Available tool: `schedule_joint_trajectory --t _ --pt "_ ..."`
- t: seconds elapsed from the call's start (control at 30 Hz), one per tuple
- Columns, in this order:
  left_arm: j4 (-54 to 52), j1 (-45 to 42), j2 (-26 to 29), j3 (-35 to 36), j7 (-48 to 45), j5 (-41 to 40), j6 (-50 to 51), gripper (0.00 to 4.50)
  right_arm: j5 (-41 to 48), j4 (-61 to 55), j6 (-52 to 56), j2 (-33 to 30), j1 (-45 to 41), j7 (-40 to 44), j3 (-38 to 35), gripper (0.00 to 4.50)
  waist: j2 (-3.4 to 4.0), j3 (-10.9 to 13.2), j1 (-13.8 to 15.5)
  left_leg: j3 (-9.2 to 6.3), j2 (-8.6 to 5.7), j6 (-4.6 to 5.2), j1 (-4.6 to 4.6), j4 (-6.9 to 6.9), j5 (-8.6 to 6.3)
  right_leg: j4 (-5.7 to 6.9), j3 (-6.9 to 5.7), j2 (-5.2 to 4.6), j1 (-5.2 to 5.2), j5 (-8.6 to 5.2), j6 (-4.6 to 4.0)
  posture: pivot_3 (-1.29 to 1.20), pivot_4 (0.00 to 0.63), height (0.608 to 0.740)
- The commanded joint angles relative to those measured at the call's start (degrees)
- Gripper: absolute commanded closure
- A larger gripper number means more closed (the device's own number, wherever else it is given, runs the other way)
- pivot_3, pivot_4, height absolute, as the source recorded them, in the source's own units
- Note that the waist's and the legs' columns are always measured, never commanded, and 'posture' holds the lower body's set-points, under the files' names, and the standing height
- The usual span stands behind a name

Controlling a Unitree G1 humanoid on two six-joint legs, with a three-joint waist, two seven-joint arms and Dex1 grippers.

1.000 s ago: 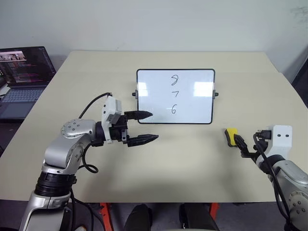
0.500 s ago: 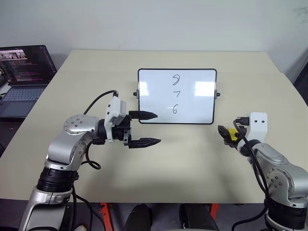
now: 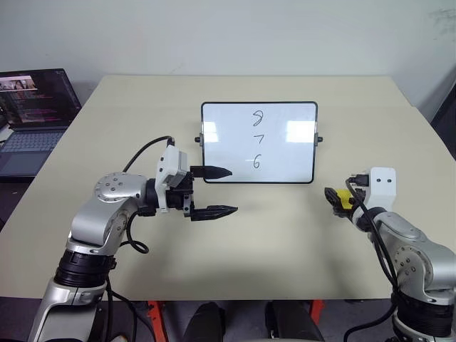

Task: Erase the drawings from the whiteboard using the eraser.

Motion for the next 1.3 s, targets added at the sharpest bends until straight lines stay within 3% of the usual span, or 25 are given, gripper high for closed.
schedule_joint_trajectory --t 0.03,1.3 --pt "-1.63 -0.59 0.12 0.74 0.4 0.09 -1.17 0.0 -0.94 -0.5 -1.19 0.61 -0.09 -0.03 -0.25 0.02 0.0 0.0 0.01 0.0 0.0 0.0 0.0 0.0 0.0 0.0 0.0 0.0 0.0 0.0 0.0 0.0 0.15 0.74" --pt "-2.46 -0.59 0.15 0.74 1.39 -0.24 -1.16 0.0 -4.97 4.01 -2.93 3.21 -1.05 0.25 -0.97 0.02 0.0 0.0 -0.01 0.0 0.0 0.0 0.0 0.0 0.0 0.0 0.0 0.0 0.0 0.0 0.0 0.0 0.15 0.74"
